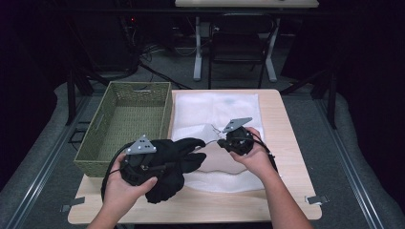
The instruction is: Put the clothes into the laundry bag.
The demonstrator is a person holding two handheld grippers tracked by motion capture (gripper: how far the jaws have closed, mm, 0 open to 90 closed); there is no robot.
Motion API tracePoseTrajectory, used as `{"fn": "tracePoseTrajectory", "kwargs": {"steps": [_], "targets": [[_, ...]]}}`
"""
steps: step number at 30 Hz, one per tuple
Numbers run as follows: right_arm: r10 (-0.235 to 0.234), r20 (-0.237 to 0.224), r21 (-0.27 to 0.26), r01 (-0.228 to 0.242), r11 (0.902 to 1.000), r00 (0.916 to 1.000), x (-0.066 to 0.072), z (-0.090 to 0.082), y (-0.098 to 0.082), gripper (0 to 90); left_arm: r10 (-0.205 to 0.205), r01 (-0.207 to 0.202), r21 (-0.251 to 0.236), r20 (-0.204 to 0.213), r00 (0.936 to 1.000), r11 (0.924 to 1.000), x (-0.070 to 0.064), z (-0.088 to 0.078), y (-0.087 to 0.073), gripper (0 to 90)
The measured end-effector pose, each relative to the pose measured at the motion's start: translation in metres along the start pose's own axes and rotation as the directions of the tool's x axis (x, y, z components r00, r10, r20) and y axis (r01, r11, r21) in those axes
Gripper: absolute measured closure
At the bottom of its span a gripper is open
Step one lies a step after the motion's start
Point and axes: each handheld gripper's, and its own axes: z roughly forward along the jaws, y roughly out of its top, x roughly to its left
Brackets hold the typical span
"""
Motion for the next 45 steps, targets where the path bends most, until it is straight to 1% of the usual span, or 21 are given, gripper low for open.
{"fn": "tracePoseTrajectory", "kwargs": {"steps": [3,6,8,11,16,20,21,22,24,33,37,45], "targets": [[-0.001,-0.005,0.002,0.001,1.0000,1.0000,0.001,0.000,0.000,88.3,0.006,-0.006,0.004,0.009,0.9999,1.0000,-0.001,0.005,-0.004,72.8],[-0.004,-0.002,0.005,0.004,1.0000,1.0000,0.003,0.000,0.000,88.4,0.004,-0.005,0.007,0.021,0.9998,1.0000,-0.003,0.010,-0.006,72.8],[-0.002,-0.002,0.005,0.002,1.0000,1.0000,0.003,0.001,0.000,88.3,0.006,-0.006,0.004,0.022,0.9997,1.0000,-0.004,0.014,-0.008,72.8],[0.006,-0.001,0.005,-0.006,1.0000,1.0000,0.004,0.000,0.000,88.3,0.022,-0.022,0.010,0.023,0.9995,0.9997,-0.007,0.018,-0.010,72.8],[-0.002,0.001,0.000,0.002,1.0000,1.0000,0.004,0.000,0.000,88.4,0.036,-0.037,0.027,0.032,0.9988,0.9990,-0.012,0.025,-0.012,72.8],[-0.004,0.004,-0.001,0.004,1.0000,1.0000,0.005,0.000,0.000,88.4,0.043,-0.044,0.026,0.033,0.9985,0.9987,-0.016,0.032,-0.013,72.8],[-0.008,0.005,-0.002,0.008,1.0000,1.0000,0.005,0.000,0.001,88.3,0.051,-0.052,0.035,0.035,0.9981,0.9980,-0.017,0.032,-0.013,72.8],[-0.003,0.003,-0.002,0.003,1.0000,1.0000,0.006,-0.001,0.001,88.3,0.048,-0.049,0.029,0.034,0.9983,0.9984,-0.018,0.035,-0.014,72.8],[-0.010,0.005,-0.008,0.010,0.9999,0.9999,0.006,-0.001,0.001,88.3,0.047,-0.049,0.031,0.042,0.9980,0.9983,-0.019,0.038,-0.014,72.8],[-0.008,0.011,-0.014,0.009,0.9999,0.9999,0.006,-0.003,0.001,88.3,0.063,-0.065,0.033,0.064,0.9960,0.9973,-0.026,0.054,-0.012,72.8],[-0.008,0.009,-0.022,0.008,0.9997,0.9999,0.005,-0.004,0.001,88.4,0.059,-0.061,0.031,0.080,0.9951,0.9977,-0.028,0.060,-0.012,72.8],[-0.008,0.011,-0.020,0.008,0.9998,0.9999,0.006,-0.004,0.002,88.3,0.069,-0.073,0.039,0.100,0.9926,0.9966,-0.035,0.071,-0.009,72.8]]}}
